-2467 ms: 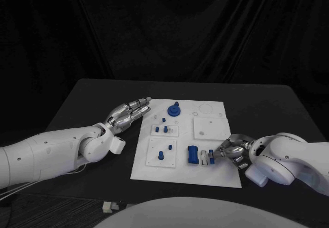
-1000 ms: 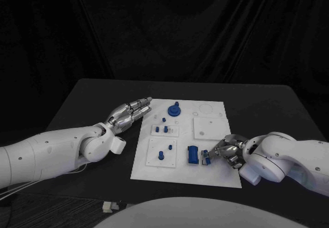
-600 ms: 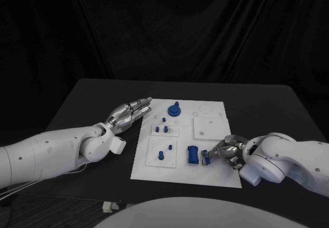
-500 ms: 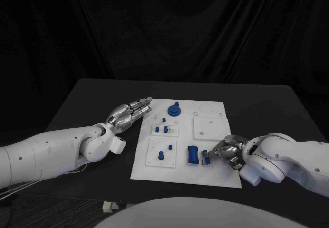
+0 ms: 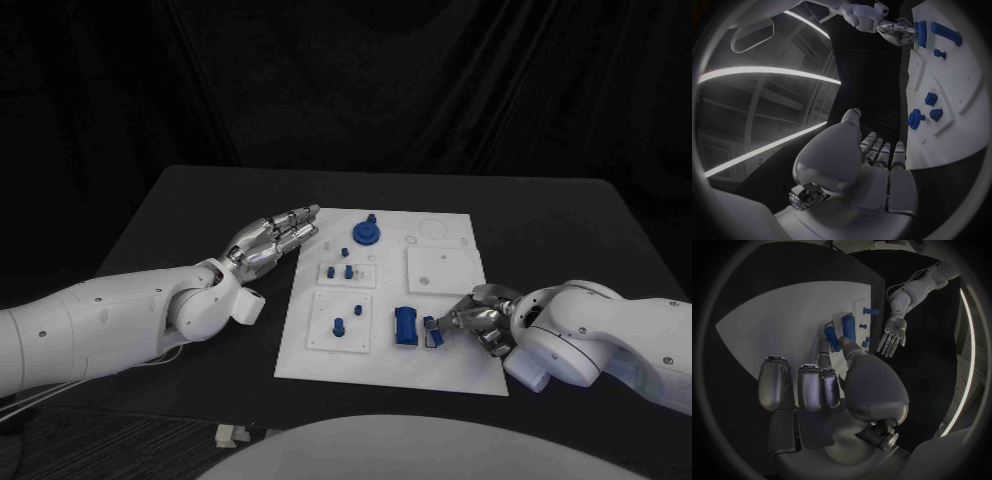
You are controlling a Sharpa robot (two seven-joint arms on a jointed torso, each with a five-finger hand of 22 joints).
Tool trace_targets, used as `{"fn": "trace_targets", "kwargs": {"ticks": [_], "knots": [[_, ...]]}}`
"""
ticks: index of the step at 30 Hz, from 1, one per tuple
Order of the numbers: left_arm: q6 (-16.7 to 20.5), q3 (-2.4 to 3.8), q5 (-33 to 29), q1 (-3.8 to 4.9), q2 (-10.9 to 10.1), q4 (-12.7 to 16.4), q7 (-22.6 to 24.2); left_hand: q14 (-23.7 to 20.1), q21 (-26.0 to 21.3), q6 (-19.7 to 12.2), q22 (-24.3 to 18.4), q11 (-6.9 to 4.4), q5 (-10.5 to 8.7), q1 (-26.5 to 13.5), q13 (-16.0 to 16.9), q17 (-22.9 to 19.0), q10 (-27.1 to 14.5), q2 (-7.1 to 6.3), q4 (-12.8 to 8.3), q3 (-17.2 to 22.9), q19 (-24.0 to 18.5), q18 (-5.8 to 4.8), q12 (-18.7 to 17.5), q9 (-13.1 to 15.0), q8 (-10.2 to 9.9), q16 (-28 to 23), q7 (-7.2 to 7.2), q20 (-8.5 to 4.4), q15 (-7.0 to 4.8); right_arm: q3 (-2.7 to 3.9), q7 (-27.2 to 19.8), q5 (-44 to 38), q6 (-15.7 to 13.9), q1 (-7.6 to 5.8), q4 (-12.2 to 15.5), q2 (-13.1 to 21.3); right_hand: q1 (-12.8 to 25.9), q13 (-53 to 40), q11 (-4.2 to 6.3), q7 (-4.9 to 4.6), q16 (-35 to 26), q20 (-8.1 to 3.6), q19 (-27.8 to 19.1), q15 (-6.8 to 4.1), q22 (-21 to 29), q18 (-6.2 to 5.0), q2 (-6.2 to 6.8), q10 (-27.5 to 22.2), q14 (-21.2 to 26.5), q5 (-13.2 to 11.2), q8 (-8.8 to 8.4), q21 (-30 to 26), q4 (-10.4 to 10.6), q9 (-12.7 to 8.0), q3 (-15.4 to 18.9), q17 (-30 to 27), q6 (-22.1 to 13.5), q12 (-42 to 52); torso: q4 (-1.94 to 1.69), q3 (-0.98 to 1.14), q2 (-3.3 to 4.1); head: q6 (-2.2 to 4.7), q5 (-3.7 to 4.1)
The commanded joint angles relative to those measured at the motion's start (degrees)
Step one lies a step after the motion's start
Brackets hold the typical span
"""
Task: Assemble the parts on the task board
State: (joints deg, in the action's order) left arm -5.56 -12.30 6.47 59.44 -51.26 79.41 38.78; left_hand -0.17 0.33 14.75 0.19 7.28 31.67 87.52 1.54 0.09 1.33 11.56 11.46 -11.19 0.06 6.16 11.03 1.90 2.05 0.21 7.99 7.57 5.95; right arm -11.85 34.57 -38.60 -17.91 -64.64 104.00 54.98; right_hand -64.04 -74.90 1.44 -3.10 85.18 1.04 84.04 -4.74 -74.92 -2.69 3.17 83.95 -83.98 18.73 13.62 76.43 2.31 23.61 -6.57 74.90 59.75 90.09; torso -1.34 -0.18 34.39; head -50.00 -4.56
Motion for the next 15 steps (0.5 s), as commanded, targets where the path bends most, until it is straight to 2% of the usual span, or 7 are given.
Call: {"fn": "trace_targets", "kwargs": {"ticks": [1, 2, 8, 12, 14, 15], "knots": [[-0.62, 0.05, -0.24, -0.09, 0.08, 0.08, 0.71, 0.17, -0.18, 0.36, 0.05, 0.40, 0.19, 0.33, 0.07, -0.09, -0.07, 0.04, -0.47, -0.02, 0.12, -0.48, 0.23, 0.07, 0.33, -0.21, 1.54, 0.41, 0.40, 0.00, 0.99, -1.03, 0.45, 0.17, 0.29, 0.16, 0.78, -15.10, -0.18, -0.09, -0.26, 0.47, 0.37, -0.13, -10.71, -0.59, 0.05, 6.05, -3.66, -0.62, 0.36, -0.33, 0.52, -0.08, 0.14, 1.98, -0.41, -0.09, -0.01, 0.02, -0.02, 0.00, 0.01], [-0.62, 0.05, -0.24, -0.09, 0.08, 0.08, 0.71, 0.17, -0.18, 0.36, 0.05, 0.40, 0.19, 0.33, 0.07, -0.09, -0.07, 0.04, -0.47, -0.02, 0.12, -0.48, 0.23, 0.07, 0.33, -0.21, 1.54, 0.41, 0.40, 0.00, 0.99, -1.08, 0.50, 0.17, 0.32, 0.18, 1.43, -15.10, -0.22, -0.13, -0.26, 0.49, 0.39, -0.10, -10.72, -0.58, 0.29, 6.05, -3.66, -2.22, 0.51, -0.31, 1.07, -0.07, 0.68, 2.00, -0.43, -0.09, -0.01, 0.02, -0.01, 0.00, 0.03], [-0.65, 0.05, -0.24, -0.10, 0.09, 0.06, 0.70, 0.17, -0.19, 0.35, 0.05, 0.40, 0.20, 0.33, 0.07, -0.09, -0.07, 0.04, -0.50, -0.01, 0.11, -0.49, 0.25, 0.07, 0.33, -0.21, 1.54, 0.41, 0.41, 0.00, 0.98, -1.29, 0.74, 0.18, 0.47, 0.31, 2.31, -15.10, -0.19, -0.09, -0.29, 0.50, 0.38, -0.11, -10.70, -0.60, 0.54, 6.05, -3.66, -5.02, 1.10, -0.42, 2.64, -0.04, 1.88, 1.93, -0.57, -0.09, 0.00, 0.02, -0.01, 0.00, 0.01], [-0.67, 0.05, -0.24, -0.11, 0.09, 0.06, 0.68, 0.17, -0.18, 0.35, 0.05, 0.41, 0.22, 0.34, 0.07, -0.09, -0.07, 0.03, -0.54, 0.00, 0.12, -0.49, 0.26, 0.07, 0.33, -0.21, 1.55, 0.41, 0.42, 0.00, 0.99, -1.48, 0.81, 0.19, 0.49, 0.34, 2.19, -15.10, -0.13, 0.01, -0.26, 0.48, 0.38, -0.15, -10.69, -0.61, 0.19, 6.05, -3.68, -4.76, 1.34, -0.46, 2.92, 0.01, 1.86, 2.00, -0.43, -0.09, -0.01, 0.02, 0.02, 0.00, 0.06], [-0.67, 0.05, -0.24, -0.11, 0.09, 0.06, 0.67, 0.17, -0.18, 0.37, 0.05, 0.42, 0.29, 0.37, 0.07, -0.09, -0.07, 0.02, -0.60, 0.02, 0.12, -0.50, 0.24, 0.07, 0.34, -0.21, 1.56, 0.41, 0.43, 0.00, 1.00, -1.54, 0.79, 0.19, 0.50, 0.35, 2.02, -15.10, -0.02, 0.13, -0.27, 0.41, 0.41, -0.26, -10.71, -0.60, -0.09, 6.05, -3.68, -3.10, 1.72, -0.43, 3.23, 0.08, 1.90, 1.99, -0.21, -0.09, -0.01, 0.02, 0.01, 0.00, 0.07], [-0.68, 0.05, -0.24, -0.11, 0.10, 0.06, 0.66, 0.17, -0.18, 0.37, 0.05, 0.42, 0.29, 0.37, 0.07, -0.09, -0.07, 0.02, -0.60, 0.02, 0.12, -0.50, 0.24, 0.07, 0.34, -0.21, 1.56, 0.41, 0.43, 0.00, 1.00, -1.56, 0.79, 0.19, 0.50, 0.36, 2.02, -15.10, -0.02, 0.13, -0.27, 0.41, 0.41, -0.26, -10.71, -0.60, -0.09, 6.05, -3.68, -3.10, 1.72, -0.43, 3.23, 0.08, 1.90, 1.99, -0.21, -0.09, -0.01, 0.02, 0.00, 0.00, 0.06]]}}
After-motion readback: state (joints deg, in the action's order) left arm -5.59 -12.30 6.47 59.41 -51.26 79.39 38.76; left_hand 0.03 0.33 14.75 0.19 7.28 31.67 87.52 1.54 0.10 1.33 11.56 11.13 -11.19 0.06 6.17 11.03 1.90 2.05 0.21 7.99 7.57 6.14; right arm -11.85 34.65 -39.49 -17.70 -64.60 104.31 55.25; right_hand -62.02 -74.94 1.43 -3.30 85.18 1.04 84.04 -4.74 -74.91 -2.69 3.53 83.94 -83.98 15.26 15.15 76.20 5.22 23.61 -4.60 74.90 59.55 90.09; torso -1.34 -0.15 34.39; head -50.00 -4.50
